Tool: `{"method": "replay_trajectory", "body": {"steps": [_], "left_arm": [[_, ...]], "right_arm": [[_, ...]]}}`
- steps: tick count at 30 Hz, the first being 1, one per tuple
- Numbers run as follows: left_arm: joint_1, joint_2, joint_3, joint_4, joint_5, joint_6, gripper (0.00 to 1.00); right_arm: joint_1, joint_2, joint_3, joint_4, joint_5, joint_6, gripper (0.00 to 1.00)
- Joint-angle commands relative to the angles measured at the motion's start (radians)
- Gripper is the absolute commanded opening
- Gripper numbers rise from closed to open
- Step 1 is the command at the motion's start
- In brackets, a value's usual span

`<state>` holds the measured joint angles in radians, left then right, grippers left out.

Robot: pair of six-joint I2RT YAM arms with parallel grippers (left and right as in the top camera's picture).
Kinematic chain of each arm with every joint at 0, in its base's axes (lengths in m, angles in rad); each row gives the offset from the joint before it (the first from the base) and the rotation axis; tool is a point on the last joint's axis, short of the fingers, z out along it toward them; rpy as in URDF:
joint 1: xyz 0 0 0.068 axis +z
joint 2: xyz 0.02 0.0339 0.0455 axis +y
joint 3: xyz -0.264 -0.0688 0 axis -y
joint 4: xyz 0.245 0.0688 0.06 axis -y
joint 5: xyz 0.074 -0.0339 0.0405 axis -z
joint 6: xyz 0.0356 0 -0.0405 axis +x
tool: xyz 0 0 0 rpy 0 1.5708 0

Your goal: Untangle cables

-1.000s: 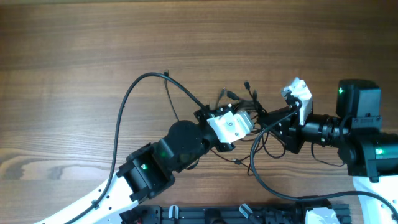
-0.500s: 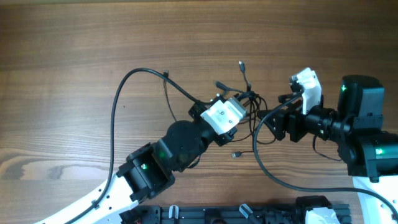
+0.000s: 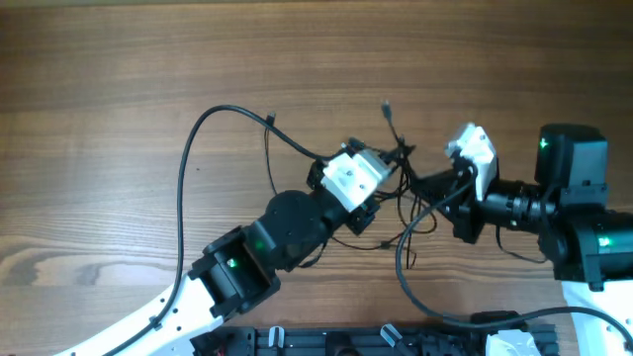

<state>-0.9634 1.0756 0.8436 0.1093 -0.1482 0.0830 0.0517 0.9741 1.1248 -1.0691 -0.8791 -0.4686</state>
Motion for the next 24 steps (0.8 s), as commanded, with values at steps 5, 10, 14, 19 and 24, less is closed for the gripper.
{"method": "replay_trajectory", "body": {"steps": [5, 10, 14, 19, 24], "left_arm": [[0.083, -0.01, 0.013, 0.029, -0.216, -0.275, 0.04], [0.083, -0.01, 0.013, 0.018, -0.216, -0.275, 0.04], [0.082, -0.01, 0.013, 0.019, -0.208, -0.361, 0.04], [0.082, -0.01, 0.013, 0.049, -0.008, -0.386, 0.04], [0.082, -0.01, 0.013, 0.067, 0.202, -0.383, 0.04]], "right_arm": [[-0.001, -0.003, 0.006, 0.079, 0.212, 0.142, 0.52], [0.0, -0.003, 0.006, 0.127, 0.197, 0.314, 0.77], [0.0, -0.003, 0.006, 0.102, -0.13, 0.142, 0.72], [0.0, -0.002, 0.006, 0.103, -0.217, 0.076, 0.75], [-0.001, 0.026, 0.006, 0.159, -0.05, 0.079, 0.74]]}}
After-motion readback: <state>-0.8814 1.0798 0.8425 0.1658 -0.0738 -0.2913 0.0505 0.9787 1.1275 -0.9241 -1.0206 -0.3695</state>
